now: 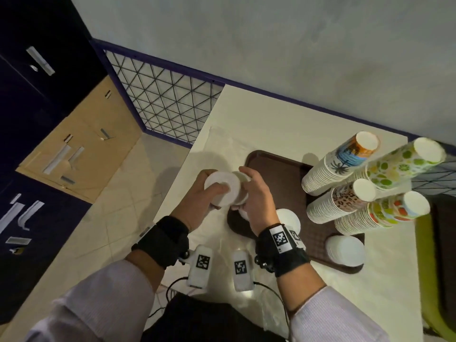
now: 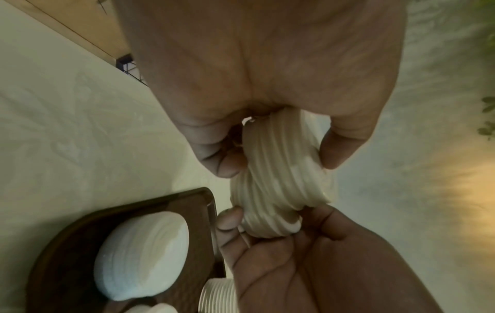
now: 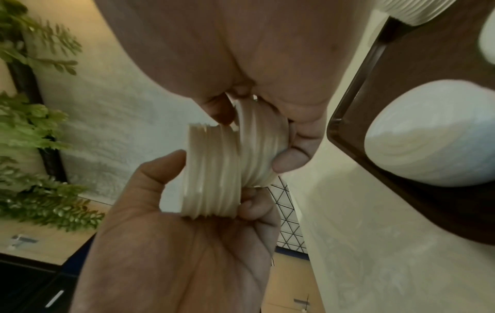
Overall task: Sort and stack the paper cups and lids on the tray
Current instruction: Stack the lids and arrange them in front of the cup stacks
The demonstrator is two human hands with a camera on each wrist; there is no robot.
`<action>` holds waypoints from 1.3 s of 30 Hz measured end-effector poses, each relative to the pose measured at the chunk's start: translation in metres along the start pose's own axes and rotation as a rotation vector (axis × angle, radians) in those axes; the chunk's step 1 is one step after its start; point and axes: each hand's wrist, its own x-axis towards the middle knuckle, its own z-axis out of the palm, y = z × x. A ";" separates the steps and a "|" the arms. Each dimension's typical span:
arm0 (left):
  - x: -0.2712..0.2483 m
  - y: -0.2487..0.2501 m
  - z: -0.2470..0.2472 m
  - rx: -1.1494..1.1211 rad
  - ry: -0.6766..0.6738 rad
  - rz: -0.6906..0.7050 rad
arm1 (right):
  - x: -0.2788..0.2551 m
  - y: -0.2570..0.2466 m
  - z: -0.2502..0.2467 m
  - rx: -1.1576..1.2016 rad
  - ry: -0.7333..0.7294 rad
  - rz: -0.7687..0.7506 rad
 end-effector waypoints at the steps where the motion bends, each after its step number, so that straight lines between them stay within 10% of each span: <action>1: -0.001 0.000 0.006 0.012 -0.010 0.003 | -0.005 -0.001 -0.005 0.015 0.016 -0.002; 39: -0.057 -0.071 0.221 0.304 -0.182 0.126 | -0.106 0.018 -0.212 -0.148 0.110 -0.123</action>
